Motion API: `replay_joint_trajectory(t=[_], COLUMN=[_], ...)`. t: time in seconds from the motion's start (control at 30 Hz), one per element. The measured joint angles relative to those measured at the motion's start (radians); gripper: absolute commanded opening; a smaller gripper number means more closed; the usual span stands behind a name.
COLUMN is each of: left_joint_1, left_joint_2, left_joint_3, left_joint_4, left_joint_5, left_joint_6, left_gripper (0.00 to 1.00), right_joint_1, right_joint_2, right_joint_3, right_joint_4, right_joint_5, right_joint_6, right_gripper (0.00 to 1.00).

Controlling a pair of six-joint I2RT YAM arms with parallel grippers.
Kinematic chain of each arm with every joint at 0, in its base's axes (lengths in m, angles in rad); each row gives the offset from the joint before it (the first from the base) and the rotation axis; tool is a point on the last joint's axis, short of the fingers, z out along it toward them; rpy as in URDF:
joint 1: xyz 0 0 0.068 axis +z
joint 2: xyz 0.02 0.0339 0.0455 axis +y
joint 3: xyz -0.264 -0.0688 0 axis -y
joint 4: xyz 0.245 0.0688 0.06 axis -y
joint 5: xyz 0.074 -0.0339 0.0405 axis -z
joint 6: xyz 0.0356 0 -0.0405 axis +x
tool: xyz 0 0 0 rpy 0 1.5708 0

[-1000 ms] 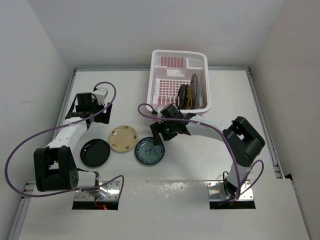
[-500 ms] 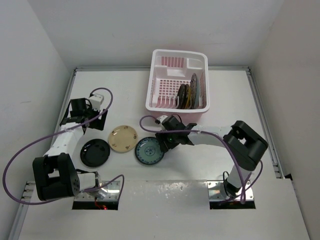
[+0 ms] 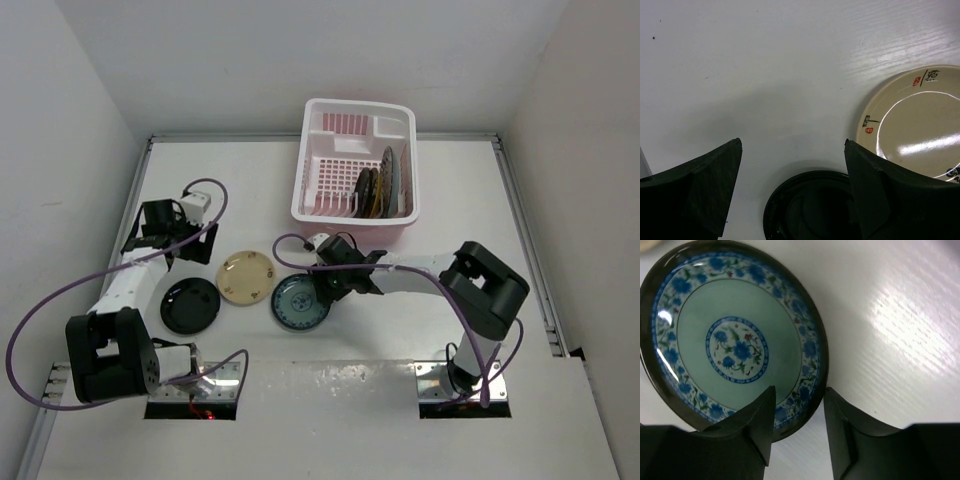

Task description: Load the plates into the dish rack

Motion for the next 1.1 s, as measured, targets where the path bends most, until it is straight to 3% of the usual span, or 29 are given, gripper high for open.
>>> replay_joint_trajectory(t=[0.07,0.1,0.17,0.33,0.5,0.67,0.87,0.97,1.1], left_joint_1=[0.000,-0.002,-0.006,-0.008,-0.012,-0.041,-0.052,-0.054,-0.080], left_joint_2=[-0.004,-0.007,-0.016,-0.020,-0.020,0.004,0.076,0.124,0.220], left_joint_3=[-0.001,-0.002,-0.007,-0.015,-0.025,-0.025,-0.010,0.013,0.075], left_joint_4=[-0.002,-0.001,0.001,0.003,0.028,0.100,0.182,0.236,0.309], left_joint_5=[0.001,0.002,0.003,0.012,0.037,0.060,0.081,0.081,0.050], left_joint_6=[0.000,0.000,-0.001,-0.002,-0.005,-0.021,-0.035,-0.047,-0.069], left_gripper=[0.87,0.87,0.87,0.87,0.87,0.87,0.87,0.87,0.87], right_joint_1=[0.000,0.000,-0.002,0.000,0.000,0.000,-0.060,-0.120,-0.166], right_joint_2=[0.017,0.023,0.026,0.010,-0.119,-0.172,-0.177,-0.171,-0.067], right_joint_3=[0.013,0.014,0.013,-0.002,0.018,0.277,0.563,0.664,0.885], right_joint_4=[0.013,0.023,0.046,0.039,-0.143,-0.339,-0.402,-0.455,-0.578], right_joint_5=[-0.002,-0.005,-0.022,-0.032,-0.014,0.023,0.043,0.154,0.472], right_joint_6=[0.004,0.008,0.034,0.065,0.039,-0.039,-0.045,-0.020,0.011], right_gripper=[0.22,0.07,0.00,0.00,0.00,0.00,0.00,0.00,0.00])
